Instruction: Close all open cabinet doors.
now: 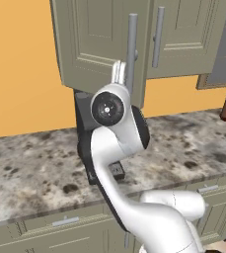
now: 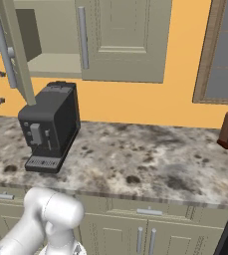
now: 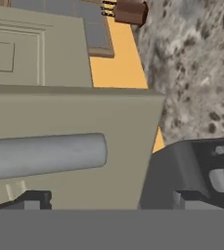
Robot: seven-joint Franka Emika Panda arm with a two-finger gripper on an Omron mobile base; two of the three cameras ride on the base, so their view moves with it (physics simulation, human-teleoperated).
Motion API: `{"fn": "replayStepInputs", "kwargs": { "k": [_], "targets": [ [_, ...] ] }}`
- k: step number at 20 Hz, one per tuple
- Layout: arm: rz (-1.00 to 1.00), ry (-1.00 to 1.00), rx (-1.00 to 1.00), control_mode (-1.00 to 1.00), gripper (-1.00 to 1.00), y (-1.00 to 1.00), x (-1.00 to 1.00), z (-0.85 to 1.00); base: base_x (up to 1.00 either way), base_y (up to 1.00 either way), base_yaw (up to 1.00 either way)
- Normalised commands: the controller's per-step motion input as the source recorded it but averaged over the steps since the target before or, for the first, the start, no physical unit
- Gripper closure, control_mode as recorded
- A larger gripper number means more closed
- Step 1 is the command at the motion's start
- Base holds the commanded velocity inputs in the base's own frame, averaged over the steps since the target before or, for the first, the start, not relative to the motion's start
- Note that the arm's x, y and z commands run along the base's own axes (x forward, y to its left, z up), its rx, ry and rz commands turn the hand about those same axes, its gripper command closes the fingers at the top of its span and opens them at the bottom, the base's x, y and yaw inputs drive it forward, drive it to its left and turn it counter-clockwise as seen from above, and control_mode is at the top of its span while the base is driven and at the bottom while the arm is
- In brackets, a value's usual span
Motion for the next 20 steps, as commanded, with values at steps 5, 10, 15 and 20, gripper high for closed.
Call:
{"fn": "replayStepInputs", "kwargs": {
  "k": [5, 10, 15, 20],
  "targets": [
    [-0.04, 0.0, 0.0, -1.0, -1.0, -0.04, 0.58, 0.0, 0.0, 0.0, 0.0],
    [-0.06, 0.0, 0.0, -1.0, -1.0, -0.11, 0.62, 0.0, 0.0, 0.0, 0.0],
    [-0.07, 0.0, 0.0, -1.0, -1.0, -0.13, 0.66, 0.0, 0.0, 0.0, 0.0],
    [-0.06, 0.04, 0.0, -1.0, -1.0, -0.15, 0.73, -0.01, 0.0, 0.0, 0.0]
  ]
}}
